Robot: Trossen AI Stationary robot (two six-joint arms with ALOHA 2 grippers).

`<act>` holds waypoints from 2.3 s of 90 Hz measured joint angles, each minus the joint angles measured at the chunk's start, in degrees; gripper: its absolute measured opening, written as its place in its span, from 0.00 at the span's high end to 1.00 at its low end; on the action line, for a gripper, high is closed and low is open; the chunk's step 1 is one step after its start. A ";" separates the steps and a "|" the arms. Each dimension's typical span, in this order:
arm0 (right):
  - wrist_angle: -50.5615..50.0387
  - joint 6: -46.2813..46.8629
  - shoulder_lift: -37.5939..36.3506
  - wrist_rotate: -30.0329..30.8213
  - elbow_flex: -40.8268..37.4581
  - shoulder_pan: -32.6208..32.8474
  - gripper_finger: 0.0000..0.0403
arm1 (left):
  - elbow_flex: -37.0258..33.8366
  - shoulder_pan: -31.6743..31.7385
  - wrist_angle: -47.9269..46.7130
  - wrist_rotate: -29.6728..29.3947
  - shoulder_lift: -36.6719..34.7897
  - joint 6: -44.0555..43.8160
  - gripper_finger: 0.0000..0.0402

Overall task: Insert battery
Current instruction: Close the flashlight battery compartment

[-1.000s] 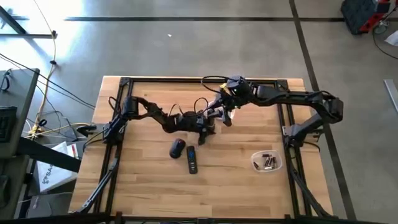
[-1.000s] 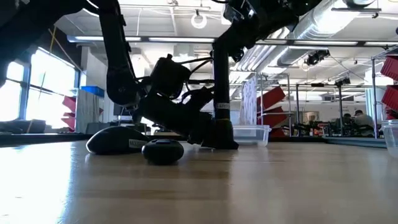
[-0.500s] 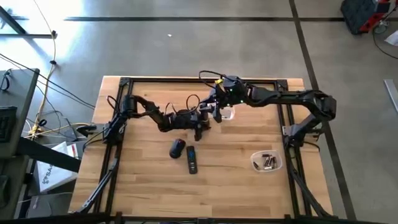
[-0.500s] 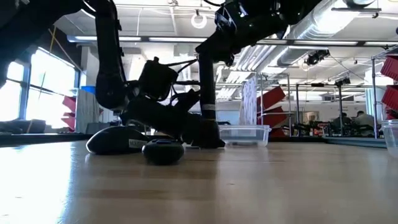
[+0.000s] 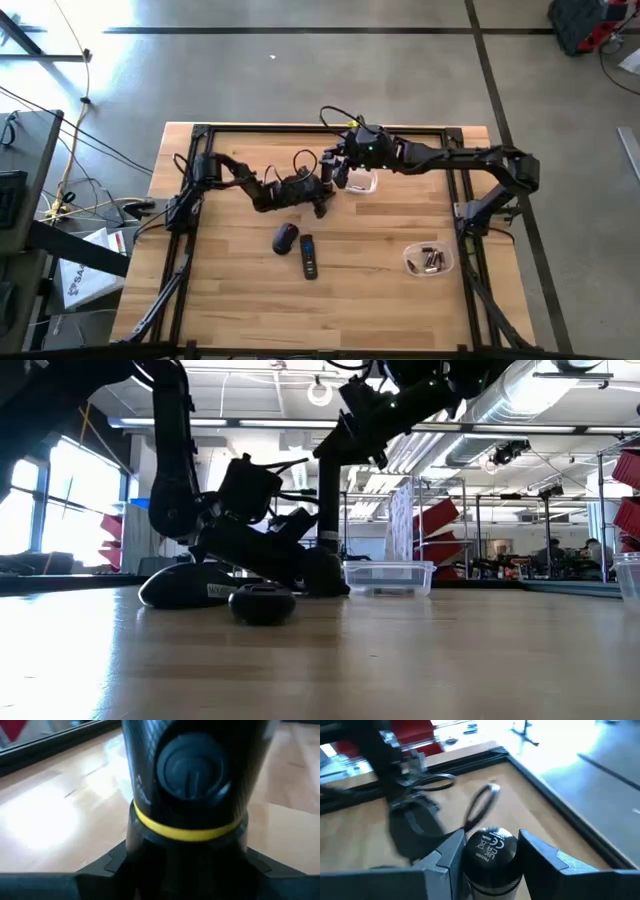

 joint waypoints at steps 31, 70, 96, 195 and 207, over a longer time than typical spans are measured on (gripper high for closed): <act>0.67 2.85 0.09 2.73 -0.04 -0.03 0.67 | 1.26 0.05 -2.28 -1.80 -0.06 -2.12 0.52; -5.37 -2.58 -3.10 1.15 -0.55 -0.02 0.40 | 1.24 -0.38 -2.75 -0.91 -0.22 -1.35 0.52; -13.98 -8.19 -8.09 -3.14 -0.46 0.48 0.33 | 1.20 -0.41 -2.59 1.59 -0.22 -1.28 0.52; -2.14 -15.00 -5.78 -23.33 -0.28 -2.71 0.62 | 1.24 -5.50 -3.19 5.35 -0.31 -3.76 0.52; -2.32 -14.71 -6.03 -23.56 -0.27 -3.23 0.68 | 1.24 -5.50 -3.39 5.35 -0.33 -3.18 0.52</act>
